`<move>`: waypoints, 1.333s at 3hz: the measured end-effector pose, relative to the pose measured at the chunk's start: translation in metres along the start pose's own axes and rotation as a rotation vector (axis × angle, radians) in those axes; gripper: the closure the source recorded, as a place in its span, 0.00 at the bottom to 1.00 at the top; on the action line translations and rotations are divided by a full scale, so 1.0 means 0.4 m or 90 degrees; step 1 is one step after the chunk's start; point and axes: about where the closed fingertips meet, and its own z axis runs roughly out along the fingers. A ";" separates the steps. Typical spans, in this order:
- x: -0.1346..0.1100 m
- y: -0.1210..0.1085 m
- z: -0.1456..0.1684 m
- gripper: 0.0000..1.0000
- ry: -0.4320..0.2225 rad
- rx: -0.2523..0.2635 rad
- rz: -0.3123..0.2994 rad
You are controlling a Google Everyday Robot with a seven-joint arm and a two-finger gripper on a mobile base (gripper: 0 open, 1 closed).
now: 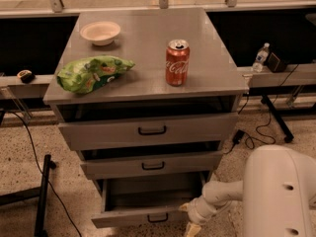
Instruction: Open bottom drawer
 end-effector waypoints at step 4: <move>-0.070 -0.257 -0.062 0.65 -0.091 0.143 -0.013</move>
Offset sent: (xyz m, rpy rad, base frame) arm 0.0759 0.0074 0.0904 0.1482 -0.2455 0.0439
